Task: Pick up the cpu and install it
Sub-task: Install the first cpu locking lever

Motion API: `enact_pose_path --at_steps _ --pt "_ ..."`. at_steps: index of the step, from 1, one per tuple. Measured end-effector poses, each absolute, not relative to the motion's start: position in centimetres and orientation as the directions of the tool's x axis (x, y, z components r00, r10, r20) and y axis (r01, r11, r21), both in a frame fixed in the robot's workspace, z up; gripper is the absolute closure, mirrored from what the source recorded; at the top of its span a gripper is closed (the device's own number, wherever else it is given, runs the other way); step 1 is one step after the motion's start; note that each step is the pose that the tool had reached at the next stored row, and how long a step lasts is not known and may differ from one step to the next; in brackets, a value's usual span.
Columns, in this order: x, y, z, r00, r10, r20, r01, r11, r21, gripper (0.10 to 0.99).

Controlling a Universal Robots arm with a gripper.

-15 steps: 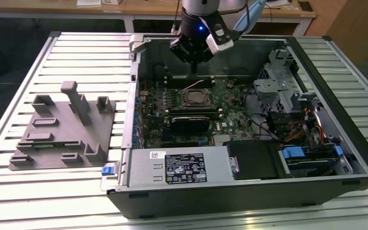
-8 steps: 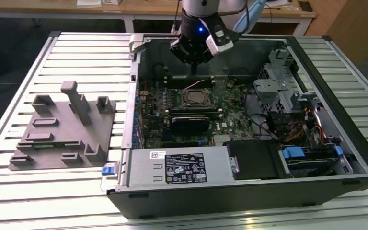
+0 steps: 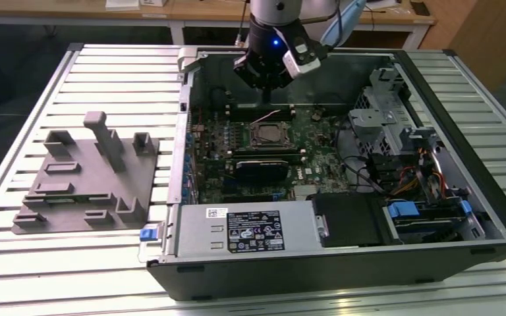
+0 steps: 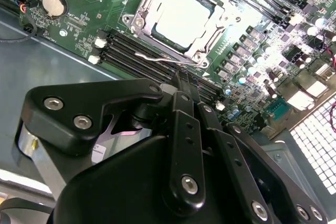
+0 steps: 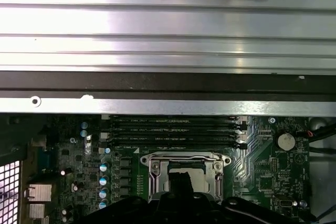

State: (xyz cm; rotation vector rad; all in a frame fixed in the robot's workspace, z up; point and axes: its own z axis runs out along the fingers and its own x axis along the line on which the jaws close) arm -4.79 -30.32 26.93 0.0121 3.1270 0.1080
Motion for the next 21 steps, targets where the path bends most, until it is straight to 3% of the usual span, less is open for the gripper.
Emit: enact_pose_path --at_steps 21 --pt "-4.79 -30.32 26.37 -1.000 0.008 -0.012 0.007 0.998 0.069 0.980"
